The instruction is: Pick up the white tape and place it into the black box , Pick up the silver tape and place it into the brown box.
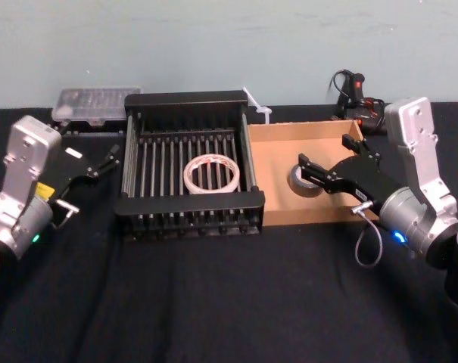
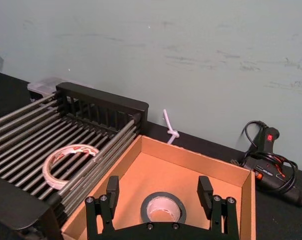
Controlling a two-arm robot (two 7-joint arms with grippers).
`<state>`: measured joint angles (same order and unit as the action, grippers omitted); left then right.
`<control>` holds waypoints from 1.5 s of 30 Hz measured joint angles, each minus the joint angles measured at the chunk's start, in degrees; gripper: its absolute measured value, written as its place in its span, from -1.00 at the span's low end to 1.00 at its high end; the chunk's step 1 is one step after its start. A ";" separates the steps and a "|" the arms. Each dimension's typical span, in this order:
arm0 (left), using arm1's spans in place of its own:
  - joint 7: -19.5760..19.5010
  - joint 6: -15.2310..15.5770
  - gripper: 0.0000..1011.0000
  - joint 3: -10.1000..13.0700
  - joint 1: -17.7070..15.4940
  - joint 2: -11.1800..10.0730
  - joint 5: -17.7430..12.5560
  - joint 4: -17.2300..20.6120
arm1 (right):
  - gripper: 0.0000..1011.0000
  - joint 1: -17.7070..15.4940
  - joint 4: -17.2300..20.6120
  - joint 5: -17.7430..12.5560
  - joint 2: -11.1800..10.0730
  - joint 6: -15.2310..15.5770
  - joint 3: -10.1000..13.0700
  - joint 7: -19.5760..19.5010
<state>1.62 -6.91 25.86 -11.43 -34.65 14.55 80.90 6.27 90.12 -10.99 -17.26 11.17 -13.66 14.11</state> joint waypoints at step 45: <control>0.00 0.00 0.98 0.00 0.00 0.00 0.00 0.00 | 0.98 -15.98 13.87 6.44 0.55 -7.72 4.37 -3.73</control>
<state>1.62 -6.91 25.86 -11.43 -34.65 14.55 80.90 -9.71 103.99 -4.56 -16.71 3.45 -9.30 10.38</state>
